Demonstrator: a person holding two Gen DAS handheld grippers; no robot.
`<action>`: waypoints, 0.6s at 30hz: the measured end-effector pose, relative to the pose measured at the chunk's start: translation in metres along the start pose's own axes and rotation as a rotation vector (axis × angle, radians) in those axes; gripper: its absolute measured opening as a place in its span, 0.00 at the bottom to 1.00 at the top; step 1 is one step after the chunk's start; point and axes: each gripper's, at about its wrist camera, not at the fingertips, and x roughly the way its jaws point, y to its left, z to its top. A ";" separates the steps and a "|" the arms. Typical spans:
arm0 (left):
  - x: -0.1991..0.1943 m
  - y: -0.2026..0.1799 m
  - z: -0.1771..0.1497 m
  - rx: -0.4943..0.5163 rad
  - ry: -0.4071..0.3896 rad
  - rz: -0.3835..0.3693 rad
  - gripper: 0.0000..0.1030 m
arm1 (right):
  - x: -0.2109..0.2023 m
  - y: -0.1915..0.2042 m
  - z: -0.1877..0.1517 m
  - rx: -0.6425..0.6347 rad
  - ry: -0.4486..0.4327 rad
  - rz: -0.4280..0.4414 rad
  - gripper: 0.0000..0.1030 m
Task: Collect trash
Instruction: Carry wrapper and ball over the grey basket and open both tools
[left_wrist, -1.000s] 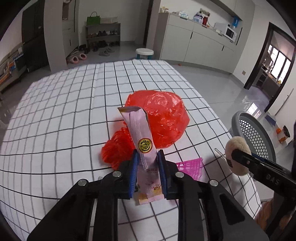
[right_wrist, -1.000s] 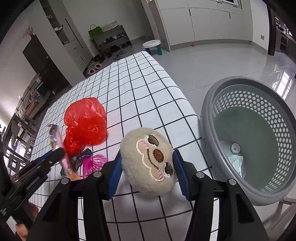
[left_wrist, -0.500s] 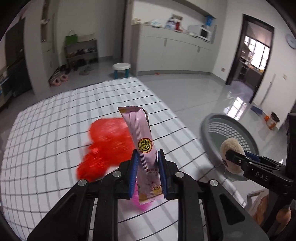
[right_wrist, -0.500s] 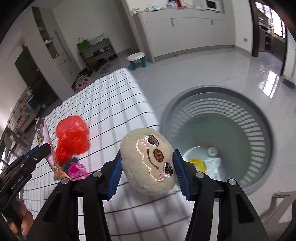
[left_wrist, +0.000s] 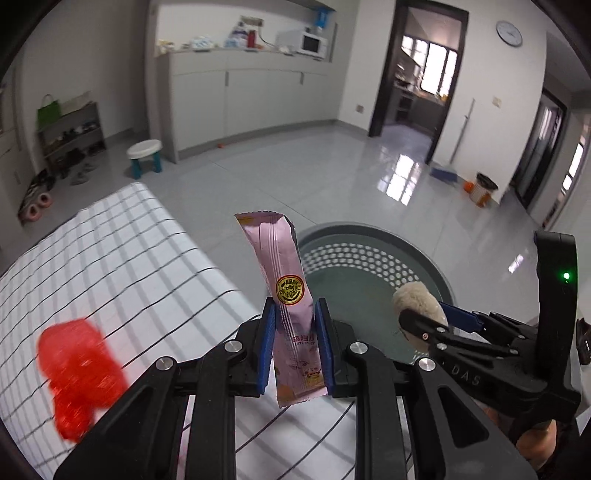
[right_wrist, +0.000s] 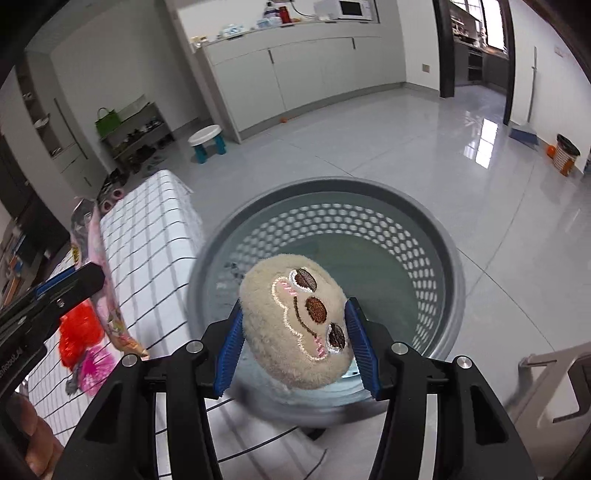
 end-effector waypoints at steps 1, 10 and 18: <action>0.008 -0.004 0.004 0.004 0.010 -0.001 0.21 | 0.004 -0.004 0.002 0.009 0.006 -0.004 0.50; 0.054 -0.031 0.022 0.061 0.040 0.005 0.21 | 0.014 -0.032 0.017 0.062 0.006 -0.017 0.50; 0.067 -0.036 0.026 0.047 0.054 0.006 0.34 | 0.014 -0.040 0.018 0.076 -0.001 -0.018 0.50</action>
